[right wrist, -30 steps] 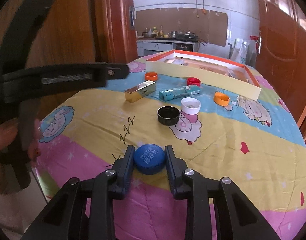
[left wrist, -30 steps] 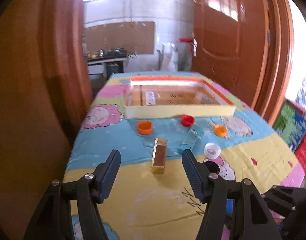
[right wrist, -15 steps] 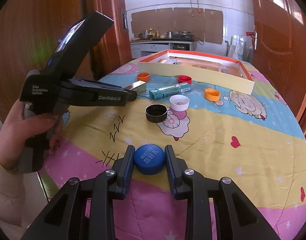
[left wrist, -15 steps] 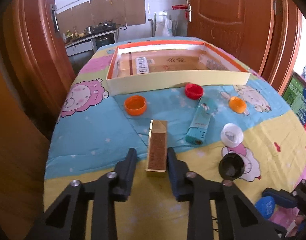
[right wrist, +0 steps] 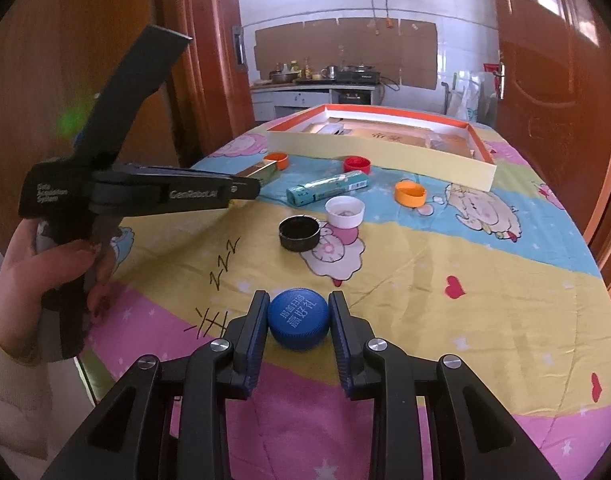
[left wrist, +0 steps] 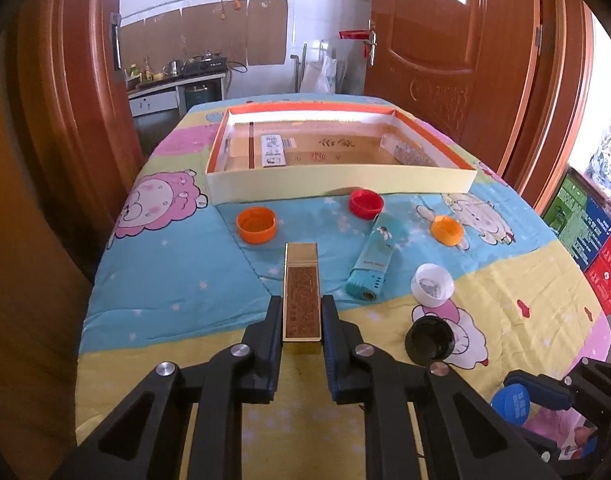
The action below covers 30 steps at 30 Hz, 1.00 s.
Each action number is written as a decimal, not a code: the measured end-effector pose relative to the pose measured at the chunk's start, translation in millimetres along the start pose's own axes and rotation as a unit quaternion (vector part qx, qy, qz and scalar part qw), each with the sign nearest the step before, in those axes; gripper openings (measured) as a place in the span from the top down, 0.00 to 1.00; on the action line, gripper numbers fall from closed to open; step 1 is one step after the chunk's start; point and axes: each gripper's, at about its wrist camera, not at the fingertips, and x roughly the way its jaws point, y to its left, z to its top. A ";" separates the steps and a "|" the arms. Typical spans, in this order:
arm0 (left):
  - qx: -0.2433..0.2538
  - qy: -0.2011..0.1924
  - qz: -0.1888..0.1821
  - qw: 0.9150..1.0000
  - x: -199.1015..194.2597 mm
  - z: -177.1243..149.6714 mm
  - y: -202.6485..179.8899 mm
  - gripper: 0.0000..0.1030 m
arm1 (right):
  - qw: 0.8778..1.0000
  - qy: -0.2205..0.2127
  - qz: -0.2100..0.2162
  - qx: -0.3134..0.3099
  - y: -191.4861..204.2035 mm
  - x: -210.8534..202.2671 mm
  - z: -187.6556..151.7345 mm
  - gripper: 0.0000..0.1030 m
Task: Organize rigid objects
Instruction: 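Carry the blue cap and the gold box over the cardboard tray with both tools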
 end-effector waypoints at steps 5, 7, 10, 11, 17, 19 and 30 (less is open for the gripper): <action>-0.005 -0.021 0.008 1.000 -14.6 4.7 -3.4 0.82 | 1.000 -0.009 -0.005 0.002 -4.2 -6.2 5.3 0.70; -0.009 -0.030 0.012 0.999 -21.1 6.7 -4.7 0.82 | 1.000 -0.013 -0.009 0.001 -5.5 -9.3 9.1 0.70; -0.015 -0.048 0.024 0.998 -31.4 9.0 -6.2 0.82 | 1.000 -0.022 -0.015 -0.002 -7.2 -14.5 16.2 0.70; -0.018 -0.055 0.028 0.998 -35.3 9.9 -6.8 0.82 | 1.000 -0.024 -0.017 -0.003 -7.0 -15.9 17.8 0.70; -0.028 -0.081 0.036 0.996 -52.2 15.0 -7.9 0.82 | 0.998 -0.046 -0.036 -0.007 -12.5 -26.1 34.6 0.70; -0.030 -0.087 0.034 0.995 -56.3 16.8 -7.7 0.82 | 0.997 -0.055 -0.045 -0.009 -16.2 -29.1 42.4 0.70; -0.028 -0.114 0.046 0.992 -68.3 34.0 -9.5 0.82 | 0.994 -0.085 -0.067 -0.011 -39.5 -37.6 83.4 0.70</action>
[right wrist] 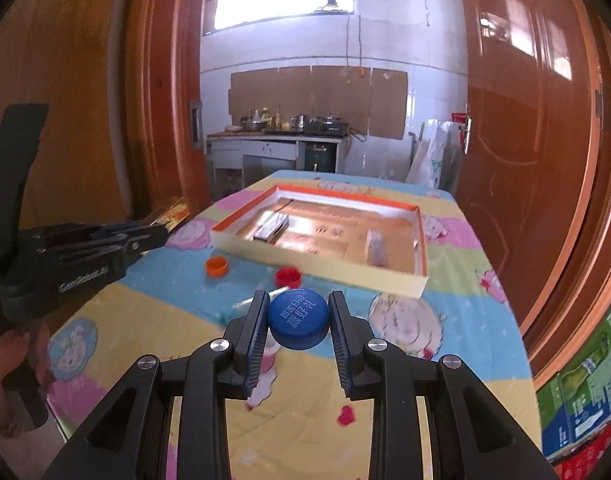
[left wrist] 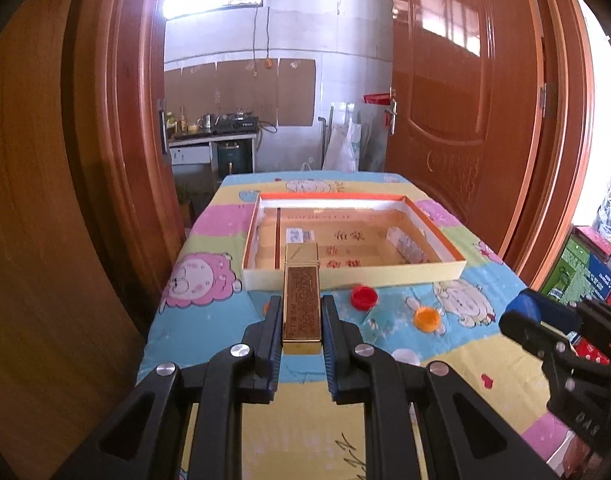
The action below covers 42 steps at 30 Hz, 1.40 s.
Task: Organize rigid objects
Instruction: 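Carry the blue cap and the gold box over the cardboard tray with both tools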
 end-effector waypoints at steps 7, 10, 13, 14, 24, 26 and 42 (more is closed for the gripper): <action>0.004 -0.008 0.004 1.000 5.0 12.0 -2.8 0.82 | 1.000 -0.012 -0.013 -0.004 -14.7 2.0 21.7 0.70; 0.004 -0.014 0.007 1.000 7.9 18.4 -4.3 0.82 | 1.000 -0.015 -0.014 -0.004 -19.2 6.5 30.3 0.70; 0.002 -0.019 0.009 1.000 11.2 25.2 -5.6 0.82 | 1.000 -0.020 -0.012 0.000 -22.7 11.9 40.3 0.70; 0.002 -0.020 0.009 1.000 12.1 26.6 -5.8 0.82 | 1.000 -0.022 -0.012 0.000 -24.1 13.9 43.7 0.70; 0.000 -0.019 0.009 1.000 36.1 50.8 -2.4 0.82 | 1.000 -0.022 -0.011 -0.012 -33.2 38.6 69.4 0.70; -0.004 -0.010 0.001 1.000 45.1 57.8 0.9 0.82 | 1.000 -0.019 -0.007 -0.012 -37.2 44.3 74.4 0.70; -0.002 0.055 -0.042 0.998 125.0 100.5 -3.5 0.82 | 0.999 0.026 0.034 0.033 -74.5 122.1 116.5 0.70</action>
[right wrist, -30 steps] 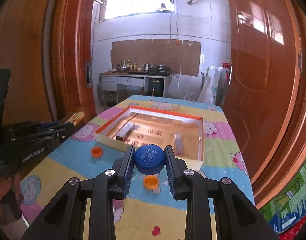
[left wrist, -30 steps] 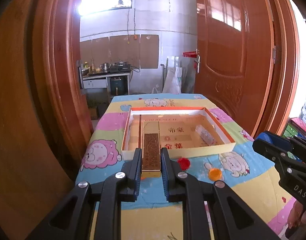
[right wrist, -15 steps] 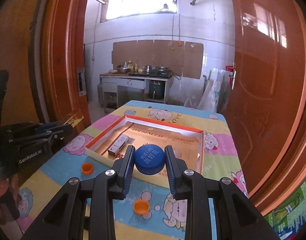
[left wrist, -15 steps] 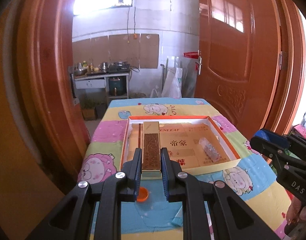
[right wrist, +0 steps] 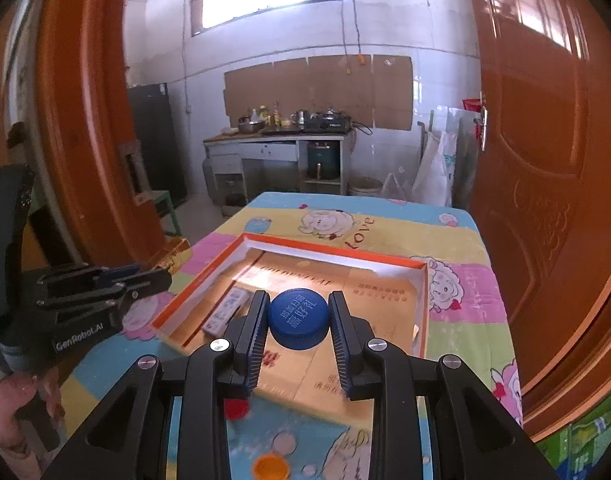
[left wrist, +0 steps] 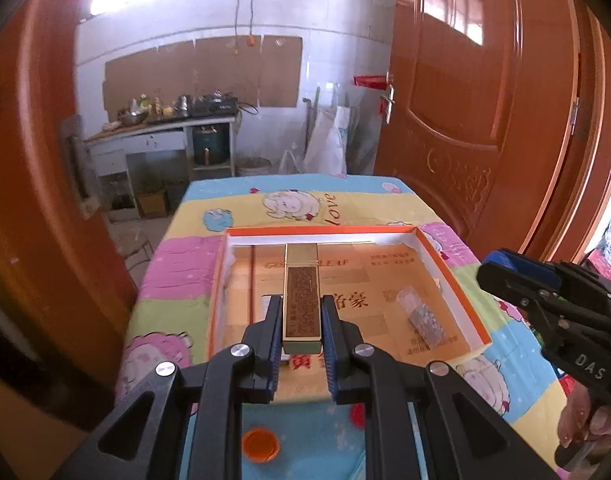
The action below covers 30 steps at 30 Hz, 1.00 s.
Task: Organize rigid objects
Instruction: 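Carry the blue cap and the gold box over the cardboard tray with both tools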
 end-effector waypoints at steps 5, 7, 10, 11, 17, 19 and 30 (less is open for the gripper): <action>0.008 0.023 -0.004 1.000 34.3 11.4 -10.8 0.82 | 1.000 0.020 -0.005 0.022 -22.0 34.9 8.5 0.70; 0.006 0.029 -0.007 1.000 46.3 13.6 -13.2 0.82 | 0.999 0.030 -0.005 0.030 -31.6 49.5 11.1 0.70; 0.003 0.042 -0.014 0.999 64.4 15.3 -17.9 0.82 | 0.998 0.043 -0.007 0.040 -43.7 71.7 17.9 0.70; 0.002 0.046 -0.016 0.999 71.0 15.1 -19.6 0.82 | 0.998 0.045 -0.007 0.043 -46.4 76.7 20.1 0.70; 0.002 0.082 -0.016 0.997 110.8 9.2 -21.6 0.82 | 0.996 0.067 -0.021 0.054 -62.3 113.6 24.3 0.70; 0.002 0.085 -0.016 0.996 117.5 8.2 -20.2 0.82 | 0.996 0.073 -0.019 0.057 -65.2 121.7 20.1 0.70; 0.013 0.086 -0.009 0.996 136.1 17.4 -26.6 0.82 | 0.992 0.106 -0.017 0.064 -77.7 152.3 12.6 0.70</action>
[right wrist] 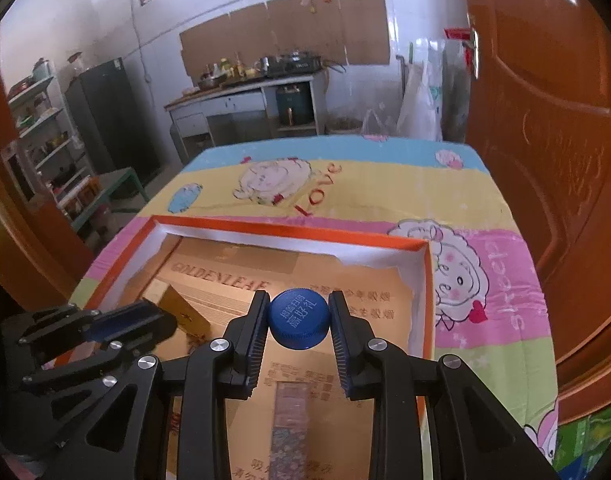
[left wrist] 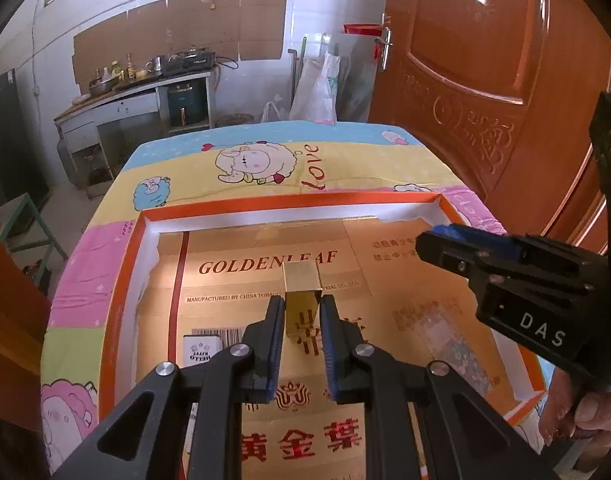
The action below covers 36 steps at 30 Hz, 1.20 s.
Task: Organize rigid objects
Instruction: 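Carry the blue cap and the gold box over the cardboard tray with both tools, then release the blue cap with the right tool while the left tool releases the gold box in the tray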
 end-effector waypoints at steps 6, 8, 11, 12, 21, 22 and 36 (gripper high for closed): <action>-0.005 0.007 -0.007 1.000 6.6 -0.2 3.0 0.82 | 0.999 0.029 -0.005 0.022 -16.3 17.0 -0.6 0.70; -0.009 0.005 -0.010 1.000 5.8 -0.2 3.9 0.81 | 0.999 0.033 -0.009 0.021 -16.0 18.6 -0.8 0.70; -0.015 0.000 -0.017 1.000 4.6 0.4 5.9 0.81 | 0.999 0.045 -0.024 0.019 -14.6 22.9 -2.8 0.70; -0.017 0.000 -0.020 1.000 4.8 0.5 6.8 0.81 | 0.998 0.052 -0.027 0.022 -15.3 25.8 -3.8 0.70; -0.028 0.011 -0.019 0.999 16.2 0.9 12.4 0.81 | 0.996 0.077 -0.037 0.031 -19.3 35.3 -10.8 0.70; -0.032 0.009 -0.018 0.999 16.3 2.4 14.1 0.81 | 0.996 0.075 -0.035 0.033 -19.8 34.6 -10.5 0.70; -0.103 0.000 -0.030 0.994 17.6 16.0 55.2 0.81 | 0.996 0.073 -0.022 0.037 -21.8 32.2 -11.2 0.70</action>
